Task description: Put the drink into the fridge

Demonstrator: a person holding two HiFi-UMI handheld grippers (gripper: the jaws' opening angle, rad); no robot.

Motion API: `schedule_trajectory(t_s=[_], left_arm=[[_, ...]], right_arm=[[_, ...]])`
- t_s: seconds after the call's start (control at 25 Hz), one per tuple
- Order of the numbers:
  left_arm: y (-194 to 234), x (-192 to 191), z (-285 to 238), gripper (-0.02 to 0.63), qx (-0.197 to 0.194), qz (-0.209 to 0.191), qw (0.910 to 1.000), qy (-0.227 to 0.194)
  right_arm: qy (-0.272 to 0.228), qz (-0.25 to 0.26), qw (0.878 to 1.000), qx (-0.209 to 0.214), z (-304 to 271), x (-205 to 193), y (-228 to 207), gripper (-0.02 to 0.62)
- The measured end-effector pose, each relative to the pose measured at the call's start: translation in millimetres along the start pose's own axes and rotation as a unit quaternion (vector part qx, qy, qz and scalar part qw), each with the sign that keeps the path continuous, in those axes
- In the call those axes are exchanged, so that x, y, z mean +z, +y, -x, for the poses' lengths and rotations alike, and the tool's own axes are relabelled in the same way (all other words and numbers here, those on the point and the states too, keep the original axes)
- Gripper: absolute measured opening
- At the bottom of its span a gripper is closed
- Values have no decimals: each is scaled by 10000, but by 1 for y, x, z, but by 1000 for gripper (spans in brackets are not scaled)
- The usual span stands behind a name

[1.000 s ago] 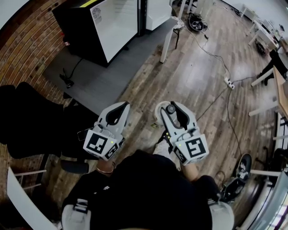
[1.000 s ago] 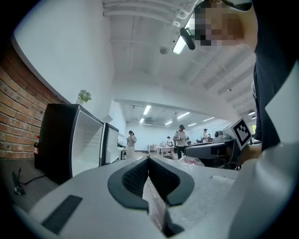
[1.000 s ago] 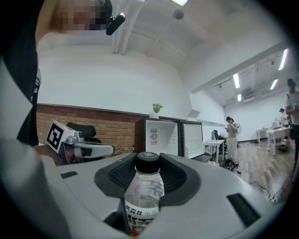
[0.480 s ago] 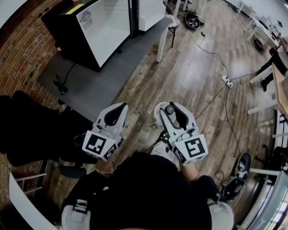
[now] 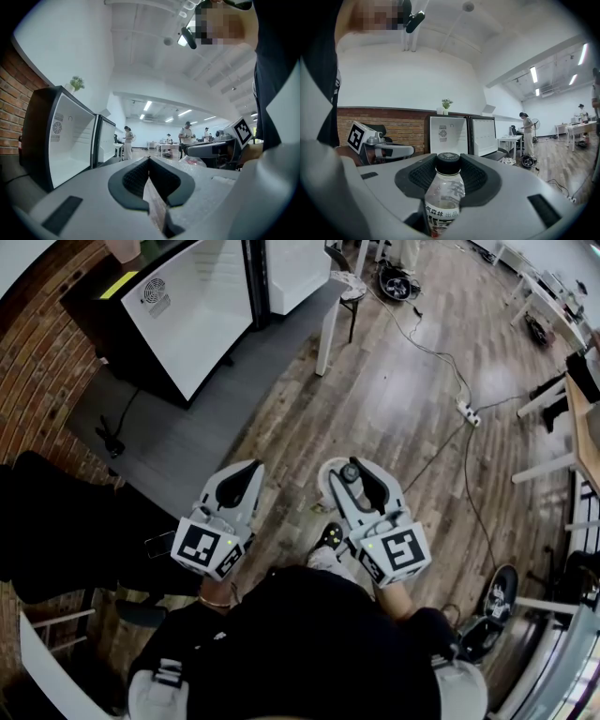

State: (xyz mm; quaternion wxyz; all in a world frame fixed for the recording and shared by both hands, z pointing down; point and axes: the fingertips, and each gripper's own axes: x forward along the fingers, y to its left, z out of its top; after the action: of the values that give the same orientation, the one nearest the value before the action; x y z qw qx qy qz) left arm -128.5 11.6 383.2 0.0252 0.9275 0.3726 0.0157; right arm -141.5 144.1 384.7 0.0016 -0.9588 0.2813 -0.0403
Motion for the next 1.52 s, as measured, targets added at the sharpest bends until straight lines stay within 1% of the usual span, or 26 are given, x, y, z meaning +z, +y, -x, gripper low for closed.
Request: schedule_trajectory(t_s=[0.24,0.4,0.56,0.76,0.88,0.96,1.08,1.16,1.24,1.36,1.52], left_arm=[[1,-4,-50,-3,-4,-31,10000,83],[-3,0,-82,-3,-30,-101,9999,78],[-7,2,-109,-3,-8,-159,9998,133],[-18,2,-141,-3,-49,-180,9996,190],[-25,3,-160,-3,-63,-212,9996,201],[-30,3,-170,-3,-65,-228,9995,206],[-36,1,-181,-3,-70,-249,9994,223],[-37,-1,-184,-3,-42,-244,9994,253],[-34,-2,-183,-3,46,-234,9994,260],[-26,-2,-182,-3,217,-220,9992,255],[-18,-4,-188,-3,301,-175,9991,229]], right_arm=[[-22,-58,10000,-31,-10,-3,-49,150],[-65,-92,9999,-40,-15,-3,-81,150],[52,-192,9998,-81,-15,-6,-109,150],[-82,-276,9996,-69,-13,-5,-143,150],[20,-289,9995,-118,-9,-8,-161,150],[-1,-285,9995,-108,-8,-7,-172,150],[-127,-260,9996,-41,-8,-6,-185,150],[-12,-274,9996,-53,-9,-10,-191,150],[69,-309,9995,-35,-11,-13,-194,150],[6,-325,9994,86,-16,-12,-196,150],[-38,-329,9992,245,-30,-9,-197,150]])
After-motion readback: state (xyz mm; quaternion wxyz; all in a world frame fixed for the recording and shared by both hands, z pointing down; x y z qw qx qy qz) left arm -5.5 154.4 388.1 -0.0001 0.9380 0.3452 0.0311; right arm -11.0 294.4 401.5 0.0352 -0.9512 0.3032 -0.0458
